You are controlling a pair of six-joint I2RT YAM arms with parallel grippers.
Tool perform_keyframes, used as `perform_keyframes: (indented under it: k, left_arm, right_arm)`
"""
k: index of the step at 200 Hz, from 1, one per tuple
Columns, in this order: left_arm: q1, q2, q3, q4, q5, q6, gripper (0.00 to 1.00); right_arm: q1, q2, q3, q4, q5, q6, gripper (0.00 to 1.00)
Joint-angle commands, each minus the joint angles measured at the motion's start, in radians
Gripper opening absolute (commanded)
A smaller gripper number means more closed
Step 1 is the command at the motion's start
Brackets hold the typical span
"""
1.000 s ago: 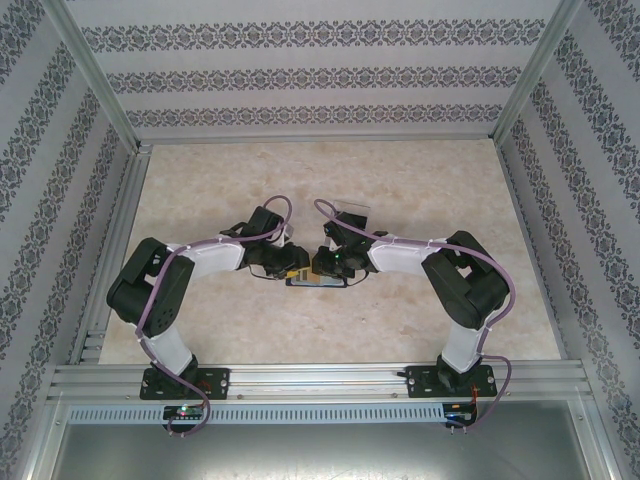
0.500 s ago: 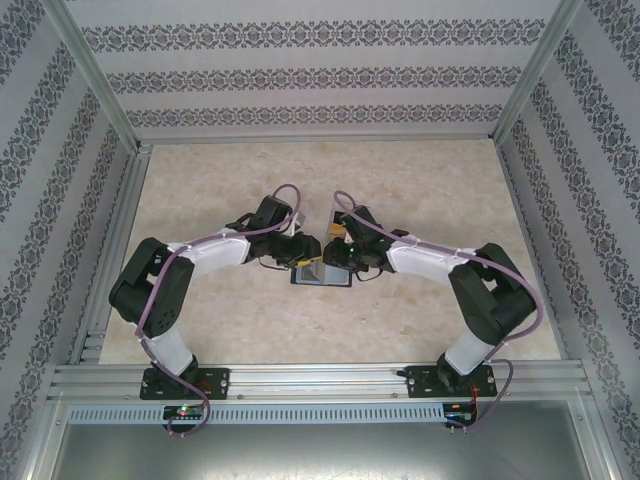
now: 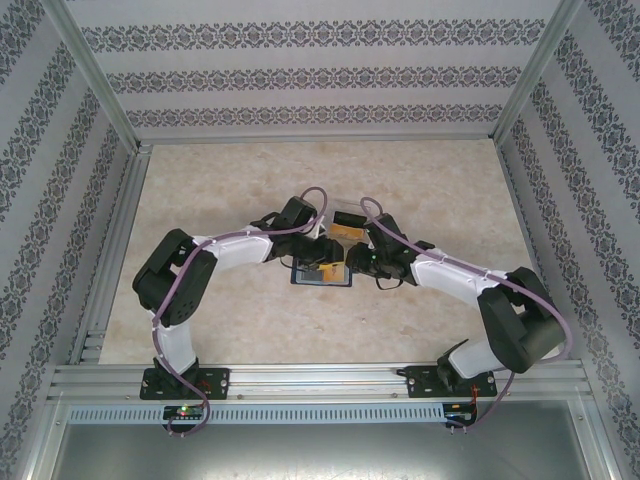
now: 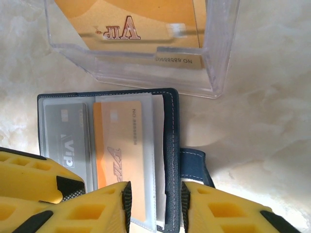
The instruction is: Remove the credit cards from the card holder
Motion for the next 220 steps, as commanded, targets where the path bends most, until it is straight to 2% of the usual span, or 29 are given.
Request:
perform_keyframes:
  k: [1, 49, 70, 93, 151, 220]
  left_arm:
    - [-0.004, -0.042, 0.004, -0.027, -0.025, 0.008, 0.35]
    - [0.055, -0.137, -0.106, -0.047, -0.13, -0.022, 0.3]
    - [0.068, -0.13, -0.131, -0.045, -0.134, -0.035, 0.28]
    - [0.07, -0.082, -0.109, -0.08, -0.126, -0.03, 0.25]
    - [0.07, -0.036, -0.102, -0.081, -0.109, -0.026, 0.24]
    - [0.07, -0.027, -0.103, -0.096, -0.119, -0.019, 0.25]
  right_arm:
    - [0.002, -0.003, -0.002, 0.026, -0.011, 0.007, 0.33]
    - [0.055, 0.094, 0.098, 0.014, -0.036, -0.032, 0.2]
    - [0.066, 0.146, 0.132, -0.002, -0.046, -0.042, 0.16]
    - [0.07, 0.182, 0.139, -0.013, -0.042, -0.042, 0.14]
    - [0.071, 0.247, 0.134, -0.059, -0.025, -0.054, 0.09]
    - [0.08, 0.173, 0.179, -0.136, 0.016, -0.09, 0.12]
